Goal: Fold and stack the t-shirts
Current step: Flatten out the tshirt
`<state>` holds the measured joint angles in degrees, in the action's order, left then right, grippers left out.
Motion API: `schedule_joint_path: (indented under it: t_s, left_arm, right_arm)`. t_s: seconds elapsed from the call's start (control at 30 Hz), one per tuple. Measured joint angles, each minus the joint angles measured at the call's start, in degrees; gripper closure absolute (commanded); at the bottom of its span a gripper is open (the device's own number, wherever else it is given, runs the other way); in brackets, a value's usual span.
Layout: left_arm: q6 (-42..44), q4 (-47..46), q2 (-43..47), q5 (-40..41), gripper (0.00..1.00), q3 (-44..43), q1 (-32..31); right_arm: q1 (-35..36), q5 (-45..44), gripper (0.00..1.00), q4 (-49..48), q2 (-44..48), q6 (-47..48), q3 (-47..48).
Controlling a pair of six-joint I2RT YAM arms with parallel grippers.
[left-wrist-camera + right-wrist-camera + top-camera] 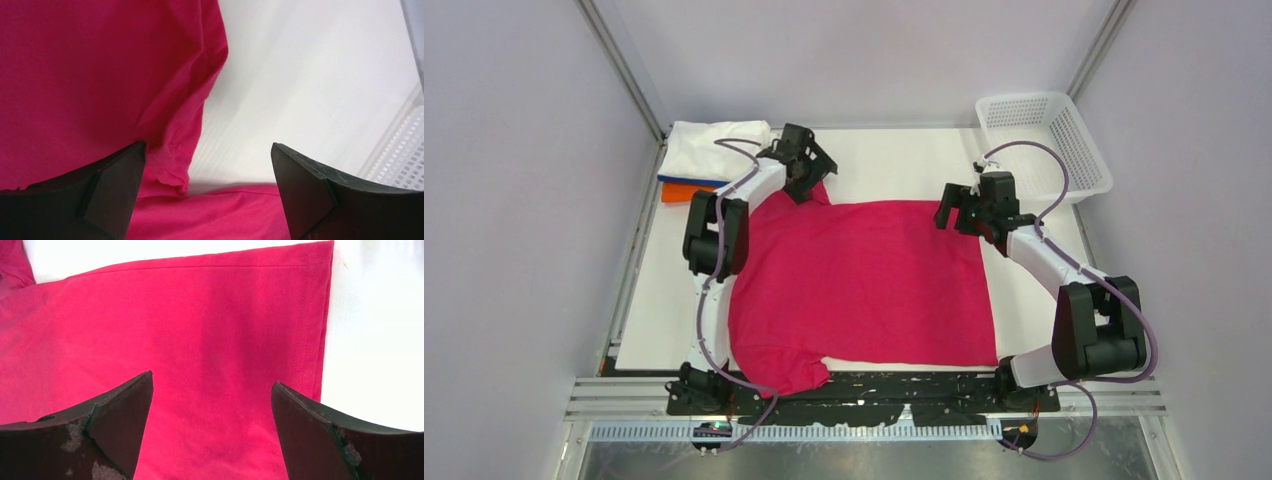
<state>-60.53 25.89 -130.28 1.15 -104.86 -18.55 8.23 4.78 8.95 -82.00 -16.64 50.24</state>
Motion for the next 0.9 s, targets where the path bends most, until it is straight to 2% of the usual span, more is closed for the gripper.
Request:
schedule_joint_path:
  t_s: [0.27, 0.5, 0.6, 0.77, 0.9]
  left_arm:
    - [-3.7, -6.2, -1.3, -3.4, 0.0, -1.3, -2.4]
    - [-3.6, -8.4, -11.2, -5.9, 0.0, -16.4, -6.5]
    - [-1.6, -8.0, -11.7, -7.2, 0.0, -18.5, -7.4]
    - [7.6, -2.6, -5.4, -7.3, 0.0, -14.6, -7.1]
    - [16.9, 4.2, 10.4, -3.3, 0.0, -1.0, -6.8]
  right_arm:
    - [-0.1, -0.4, 0.05, 0.1, 0.0, 0.0, 0.0]
    - [-0.4, -0.4, 0.05, 0.1, 0.1, 0.0, 0.0]
    - [-0.5, -0.4, 0.04, 0.1, 0.7, 0.0, 0.0]
    - [-0.5, 0.2, 0.05, 0.1, 0.9, -0.1, 0.0]
    - [-0.5, 0.9, 0.05, 0.2, 1.0, -0.3, -0.4]
